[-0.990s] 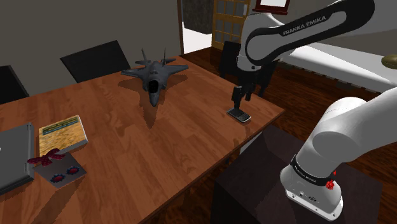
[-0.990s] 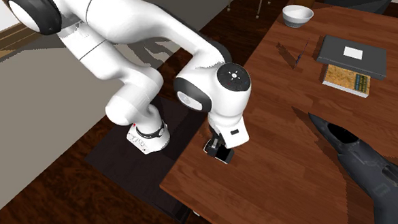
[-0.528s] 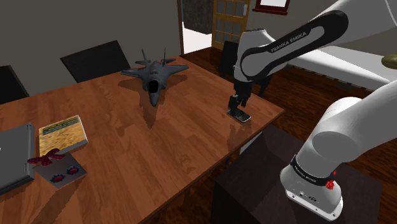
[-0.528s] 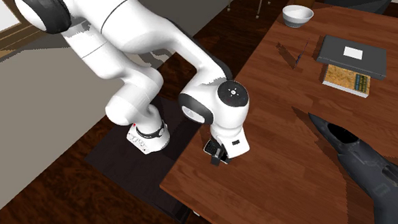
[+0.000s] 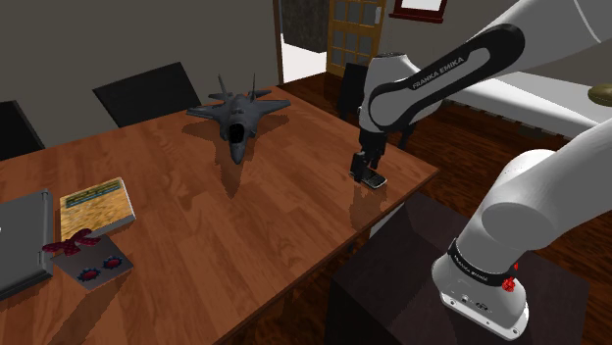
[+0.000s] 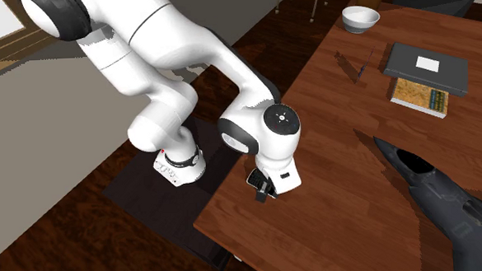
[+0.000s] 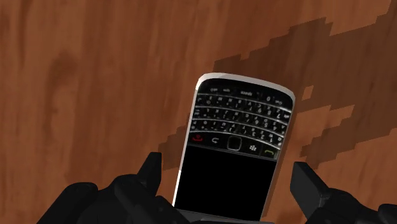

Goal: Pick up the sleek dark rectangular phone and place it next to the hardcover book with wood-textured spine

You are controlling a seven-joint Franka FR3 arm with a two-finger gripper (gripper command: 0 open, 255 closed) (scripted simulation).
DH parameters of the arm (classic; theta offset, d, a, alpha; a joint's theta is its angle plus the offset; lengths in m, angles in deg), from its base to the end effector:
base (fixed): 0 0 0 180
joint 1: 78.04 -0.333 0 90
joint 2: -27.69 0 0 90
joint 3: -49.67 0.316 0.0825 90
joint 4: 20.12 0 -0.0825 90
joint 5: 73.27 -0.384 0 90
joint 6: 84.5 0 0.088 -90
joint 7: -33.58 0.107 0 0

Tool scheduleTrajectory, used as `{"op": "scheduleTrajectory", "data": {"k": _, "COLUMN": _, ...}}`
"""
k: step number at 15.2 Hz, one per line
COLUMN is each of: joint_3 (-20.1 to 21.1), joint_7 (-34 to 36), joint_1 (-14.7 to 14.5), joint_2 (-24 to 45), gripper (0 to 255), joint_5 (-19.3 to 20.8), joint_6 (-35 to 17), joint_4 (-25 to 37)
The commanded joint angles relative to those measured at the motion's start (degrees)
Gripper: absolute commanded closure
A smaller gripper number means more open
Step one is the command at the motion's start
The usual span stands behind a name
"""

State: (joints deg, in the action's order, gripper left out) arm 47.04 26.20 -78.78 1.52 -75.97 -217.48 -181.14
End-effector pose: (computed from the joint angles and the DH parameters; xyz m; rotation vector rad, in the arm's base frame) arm 0.3495 -0.0090 0.3307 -3.0829 -0.1051 0.0448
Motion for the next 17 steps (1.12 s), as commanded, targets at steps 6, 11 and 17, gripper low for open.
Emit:
{"op": "scheduleTrajectory", "data": {"k": 6, "joint_3": 0.02, "joint_7": 0.03, "joint_1": -0.03, "joint_2": 0.06, "gripper": 255, "joint_5": -0.02, "joint_6": 0.0, "joint_4": 0.07}}
{"op": "scheduleTrajectory", "data": {"k": 11, "joint_3": 0.02, "joint_7": 0.02, "joint_1": -0.02, "joint_2": 0.01, "gripper": 255, "joint_5": -0.02, "joint_6": -0.01, "joint_4": 0.0}}
{"op": "scheduleTrajectory", "data": {"k": 17, "joint_3": 0.13, "joint_7": 0.39, "joint_1": 0.15, "joint_2": -3.17, "gripper": 255, "joint_5": 0.28, "joint_6": 5.1, "joint_4": 1.95}}
